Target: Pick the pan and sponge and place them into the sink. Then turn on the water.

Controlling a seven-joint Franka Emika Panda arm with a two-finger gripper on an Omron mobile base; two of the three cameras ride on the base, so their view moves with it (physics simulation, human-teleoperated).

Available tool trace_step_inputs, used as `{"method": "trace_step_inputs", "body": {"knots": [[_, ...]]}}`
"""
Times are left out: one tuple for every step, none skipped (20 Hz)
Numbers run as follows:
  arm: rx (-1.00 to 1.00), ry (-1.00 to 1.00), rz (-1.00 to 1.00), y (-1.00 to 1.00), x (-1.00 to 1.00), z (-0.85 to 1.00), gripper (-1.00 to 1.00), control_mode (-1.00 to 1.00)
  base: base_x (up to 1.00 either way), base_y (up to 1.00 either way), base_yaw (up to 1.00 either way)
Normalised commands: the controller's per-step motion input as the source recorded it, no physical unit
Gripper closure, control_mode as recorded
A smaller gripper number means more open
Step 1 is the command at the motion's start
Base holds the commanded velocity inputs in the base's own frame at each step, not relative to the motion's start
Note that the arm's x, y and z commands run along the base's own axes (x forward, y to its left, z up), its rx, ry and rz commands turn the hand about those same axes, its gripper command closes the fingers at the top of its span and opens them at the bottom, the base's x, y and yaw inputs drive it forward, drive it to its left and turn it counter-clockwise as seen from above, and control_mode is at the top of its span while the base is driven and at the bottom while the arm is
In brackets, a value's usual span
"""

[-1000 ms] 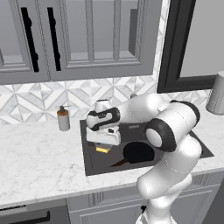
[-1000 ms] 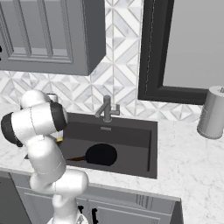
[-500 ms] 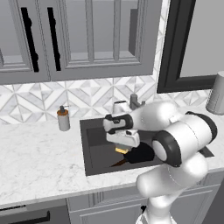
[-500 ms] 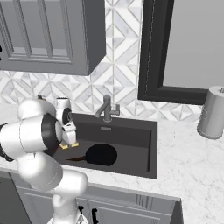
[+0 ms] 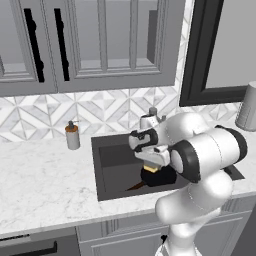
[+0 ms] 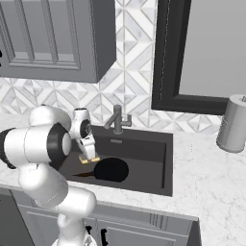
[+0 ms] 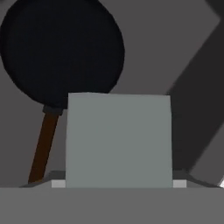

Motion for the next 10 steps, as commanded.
{"method": "trace_step_inputs", "body": {"knots": [[-0.02, -0.03, -0.16, -0.18, 0.37, -0.35, 1.00, -1.00, 0.00, 0.00, 0.00], [-0.02, -0.05, -0.17, -0.14, 0.38, -0.45, 1.00, -1.00, 0.00, 0.00, 0.00], [-0.06, -0.14, -0.17, 0.00, 0.30, -0.55, 1.00, -1.00, 0.00, 0.00, 0.00], [-0.06, -0.13, -0.17, 0.00, 0.33, -0.65, 1.00, -1.00, 0.00, 0.00, 0.00], [-0.07, -0.22, -0.16, 0.00, 0.30, -0.74, 1.00, -1.00, 0.00, 0.00, 0.00], [-0.07, -0.21, -0.15, 0.00, 0.29, -0.82, 1.00, -1.00, 0.00, 0.00, 0.00], [-0.05, -0.20, -0.15, 0.00, 0.28, -0.81, 1.00, -1.00, 0.00, 0.00, 0.00], [-0.04, -0.17, -0.13, 0.00, 0.29, -0.79, 1.00, -1.00, 0.00, 0.00, 0.00], [-0.01, -0.15, -0.12, 0.00, 0.24, -0.70, 1.00, -1.00, 0.00, 0.00, 0.00], [-0.02, -0.12, -0.11, 0.00, 0.28, -0.58, 1.00, -1.00, 0.00, 0.00, 0.00]]}}
